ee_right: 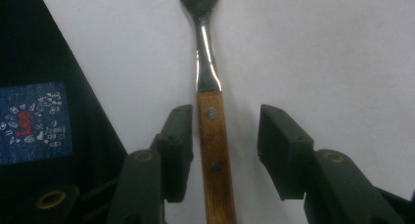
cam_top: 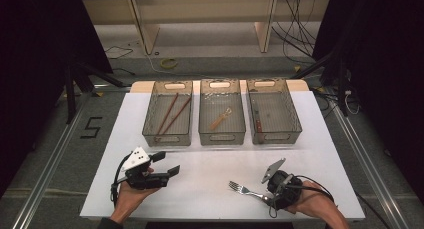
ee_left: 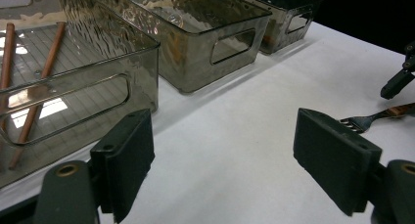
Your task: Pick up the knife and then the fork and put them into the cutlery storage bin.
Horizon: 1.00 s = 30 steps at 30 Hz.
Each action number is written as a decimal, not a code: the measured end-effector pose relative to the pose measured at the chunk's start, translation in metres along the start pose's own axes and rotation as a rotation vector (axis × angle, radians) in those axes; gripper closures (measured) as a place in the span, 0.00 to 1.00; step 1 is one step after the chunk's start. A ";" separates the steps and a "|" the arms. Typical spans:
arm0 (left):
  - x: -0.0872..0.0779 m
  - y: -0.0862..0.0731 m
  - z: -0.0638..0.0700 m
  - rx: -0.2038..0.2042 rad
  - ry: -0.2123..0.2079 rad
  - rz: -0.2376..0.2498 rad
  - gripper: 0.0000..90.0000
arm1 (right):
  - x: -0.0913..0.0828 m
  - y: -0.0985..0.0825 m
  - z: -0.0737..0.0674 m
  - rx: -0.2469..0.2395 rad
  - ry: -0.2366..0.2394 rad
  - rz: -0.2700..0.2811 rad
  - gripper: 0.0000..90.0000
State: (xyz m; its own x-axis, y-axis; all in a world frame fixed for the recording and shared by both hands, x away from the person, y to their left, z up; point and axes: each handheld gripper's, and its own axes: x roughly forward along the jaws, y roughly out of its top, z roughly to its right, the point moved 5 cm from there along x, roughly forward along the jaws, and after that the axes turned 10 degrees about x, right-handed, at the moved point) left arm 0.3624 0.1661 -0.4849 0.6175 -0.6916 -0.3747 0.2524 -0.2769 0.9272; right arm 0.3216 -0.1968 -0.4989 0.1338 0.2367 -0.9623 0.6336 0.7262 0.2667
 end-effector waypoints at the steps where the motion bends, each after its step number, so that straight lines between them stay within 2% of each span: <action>1: 0.000 0.000 0.000 0.002 -0.001 -0.001 0.25 | 0.001 0.000 0.000 -0.010 0.002 -0.003 0.67; 12: 0.000 0.000 0.000 0.005 0.000 -0.002 0.25 | 0.007 -0.001 -0.002 -0.033 0.005 -0.025 0.78; 16: 0.000 0.000 0.000 0.006 0.002 -0.004 0.25 | 0.007 -0.001 -0.002 -0.062 -0.001 -0.018 0.81; 19: 0.001 -0.001 0.000 0.006 0.001 -0.005 0.25 | 0.007 -0.001 -0.004 -0.055 -0.005 -0.027 0.84; 21: 0.001 -0.001 0.000 0.006 0.002 -0.004 0.25 | 0.008 -0.001 -0.004 -0.083 -0.013 -0.019 0.85; 23: 0.001 -0.001 0.000 0.005 0.001 -0.005 0.25 | 0.008 -0.001 -0.005 -0.091 -0.015 -0.022 0.86; 27: 0.000 0.000 0.000 0.007 0.003 -0.004 0.25 | 0.007 0.000 -0.006 -0.088 -0.015 -0.019 0.86; 30: 0.000 0.000 0.000 0.005 0.003 -0.004 0.25 | 0.006 0.001 -0.003 -0.078 -0.021 0.005 0.86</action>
State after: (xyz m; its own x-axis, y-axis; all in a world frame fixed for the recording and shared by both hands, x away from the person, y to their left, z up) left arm 0.3626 0.1662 -0.4854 0.6192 -0.6883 -0.3779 0.2510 -0.2825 0.9258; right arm 0.3207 -0.1929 -0.5039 0.1536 0.2272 -0.9617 0.5717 0.7734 0.2740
